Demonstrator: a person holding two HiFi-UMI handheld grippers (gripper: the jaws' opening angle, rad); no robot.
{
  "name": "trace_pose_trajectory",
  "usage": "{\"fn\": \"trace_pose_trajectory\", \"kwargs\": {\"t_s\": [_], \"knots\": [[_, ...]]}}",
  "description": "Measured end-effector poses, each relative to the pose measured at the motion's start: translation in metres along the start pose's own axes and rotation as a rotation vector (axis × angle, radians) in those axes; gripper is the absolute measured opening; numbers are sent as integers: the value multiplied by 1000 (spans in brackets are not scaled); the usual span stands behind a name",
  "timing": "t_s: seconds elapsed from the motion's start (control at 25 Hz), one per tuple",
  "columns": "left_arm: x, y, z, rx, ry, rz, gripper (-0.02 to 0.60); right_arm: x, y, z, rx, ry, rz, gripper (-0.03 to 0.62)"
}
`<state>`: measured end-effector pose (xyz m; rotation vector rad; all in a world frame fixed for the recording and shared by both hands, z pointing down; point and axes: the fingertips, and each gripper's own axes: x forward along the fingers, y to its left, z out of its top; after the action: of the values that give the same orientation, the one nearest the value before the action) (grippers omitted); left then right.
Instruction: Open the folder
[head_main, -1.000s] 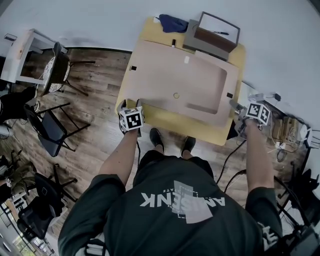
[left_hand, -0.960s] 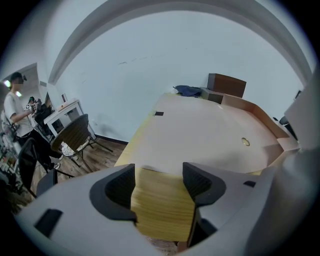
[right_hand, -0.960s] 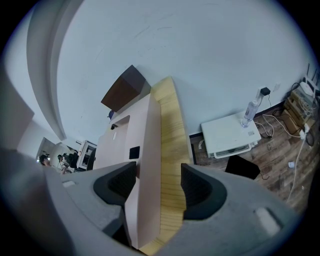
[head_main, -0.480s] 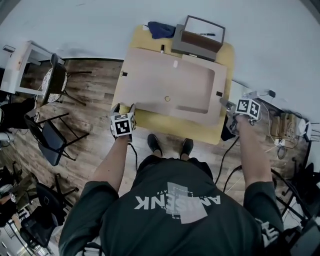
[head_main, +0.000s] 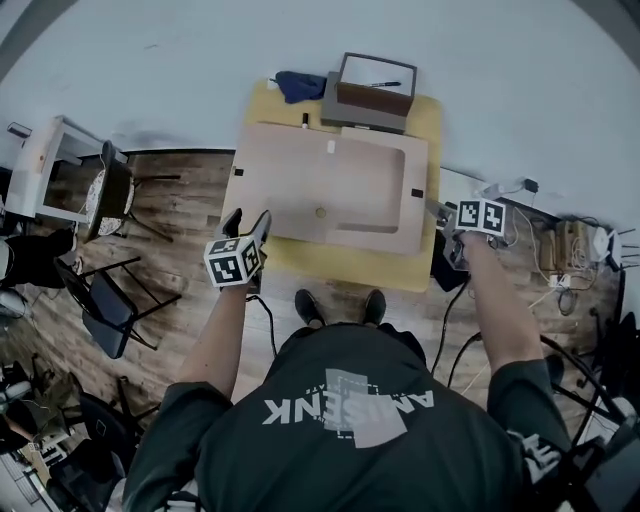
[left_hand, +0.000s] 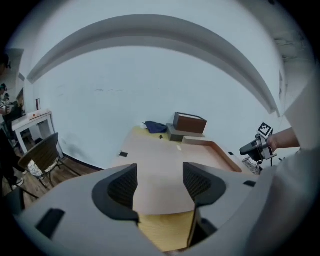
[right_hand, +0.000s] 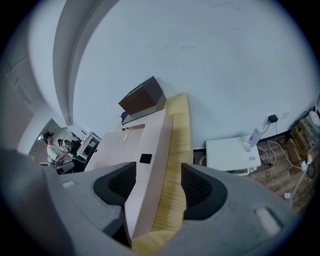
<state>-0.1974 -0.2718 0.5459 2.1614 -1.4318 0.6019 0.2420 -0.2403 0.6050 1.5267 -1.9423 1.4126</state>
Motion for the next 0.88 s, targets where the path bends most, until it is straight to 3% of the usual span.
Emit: {"fn": "trace_pose_trajectory", "kwargs": {"t_s": [0.32,0.56,0.88], "knots": [[-30,-55,69,69,-169,-125,275,-64,44,37,-174,-143,44,272],[-48,-106,115,133,-219,-290,219,-116,97,71,-293,-273,117,272],[-83,-143,176,156,-341,-368,215,-188,150,106,-425,-465,142,272]]}}
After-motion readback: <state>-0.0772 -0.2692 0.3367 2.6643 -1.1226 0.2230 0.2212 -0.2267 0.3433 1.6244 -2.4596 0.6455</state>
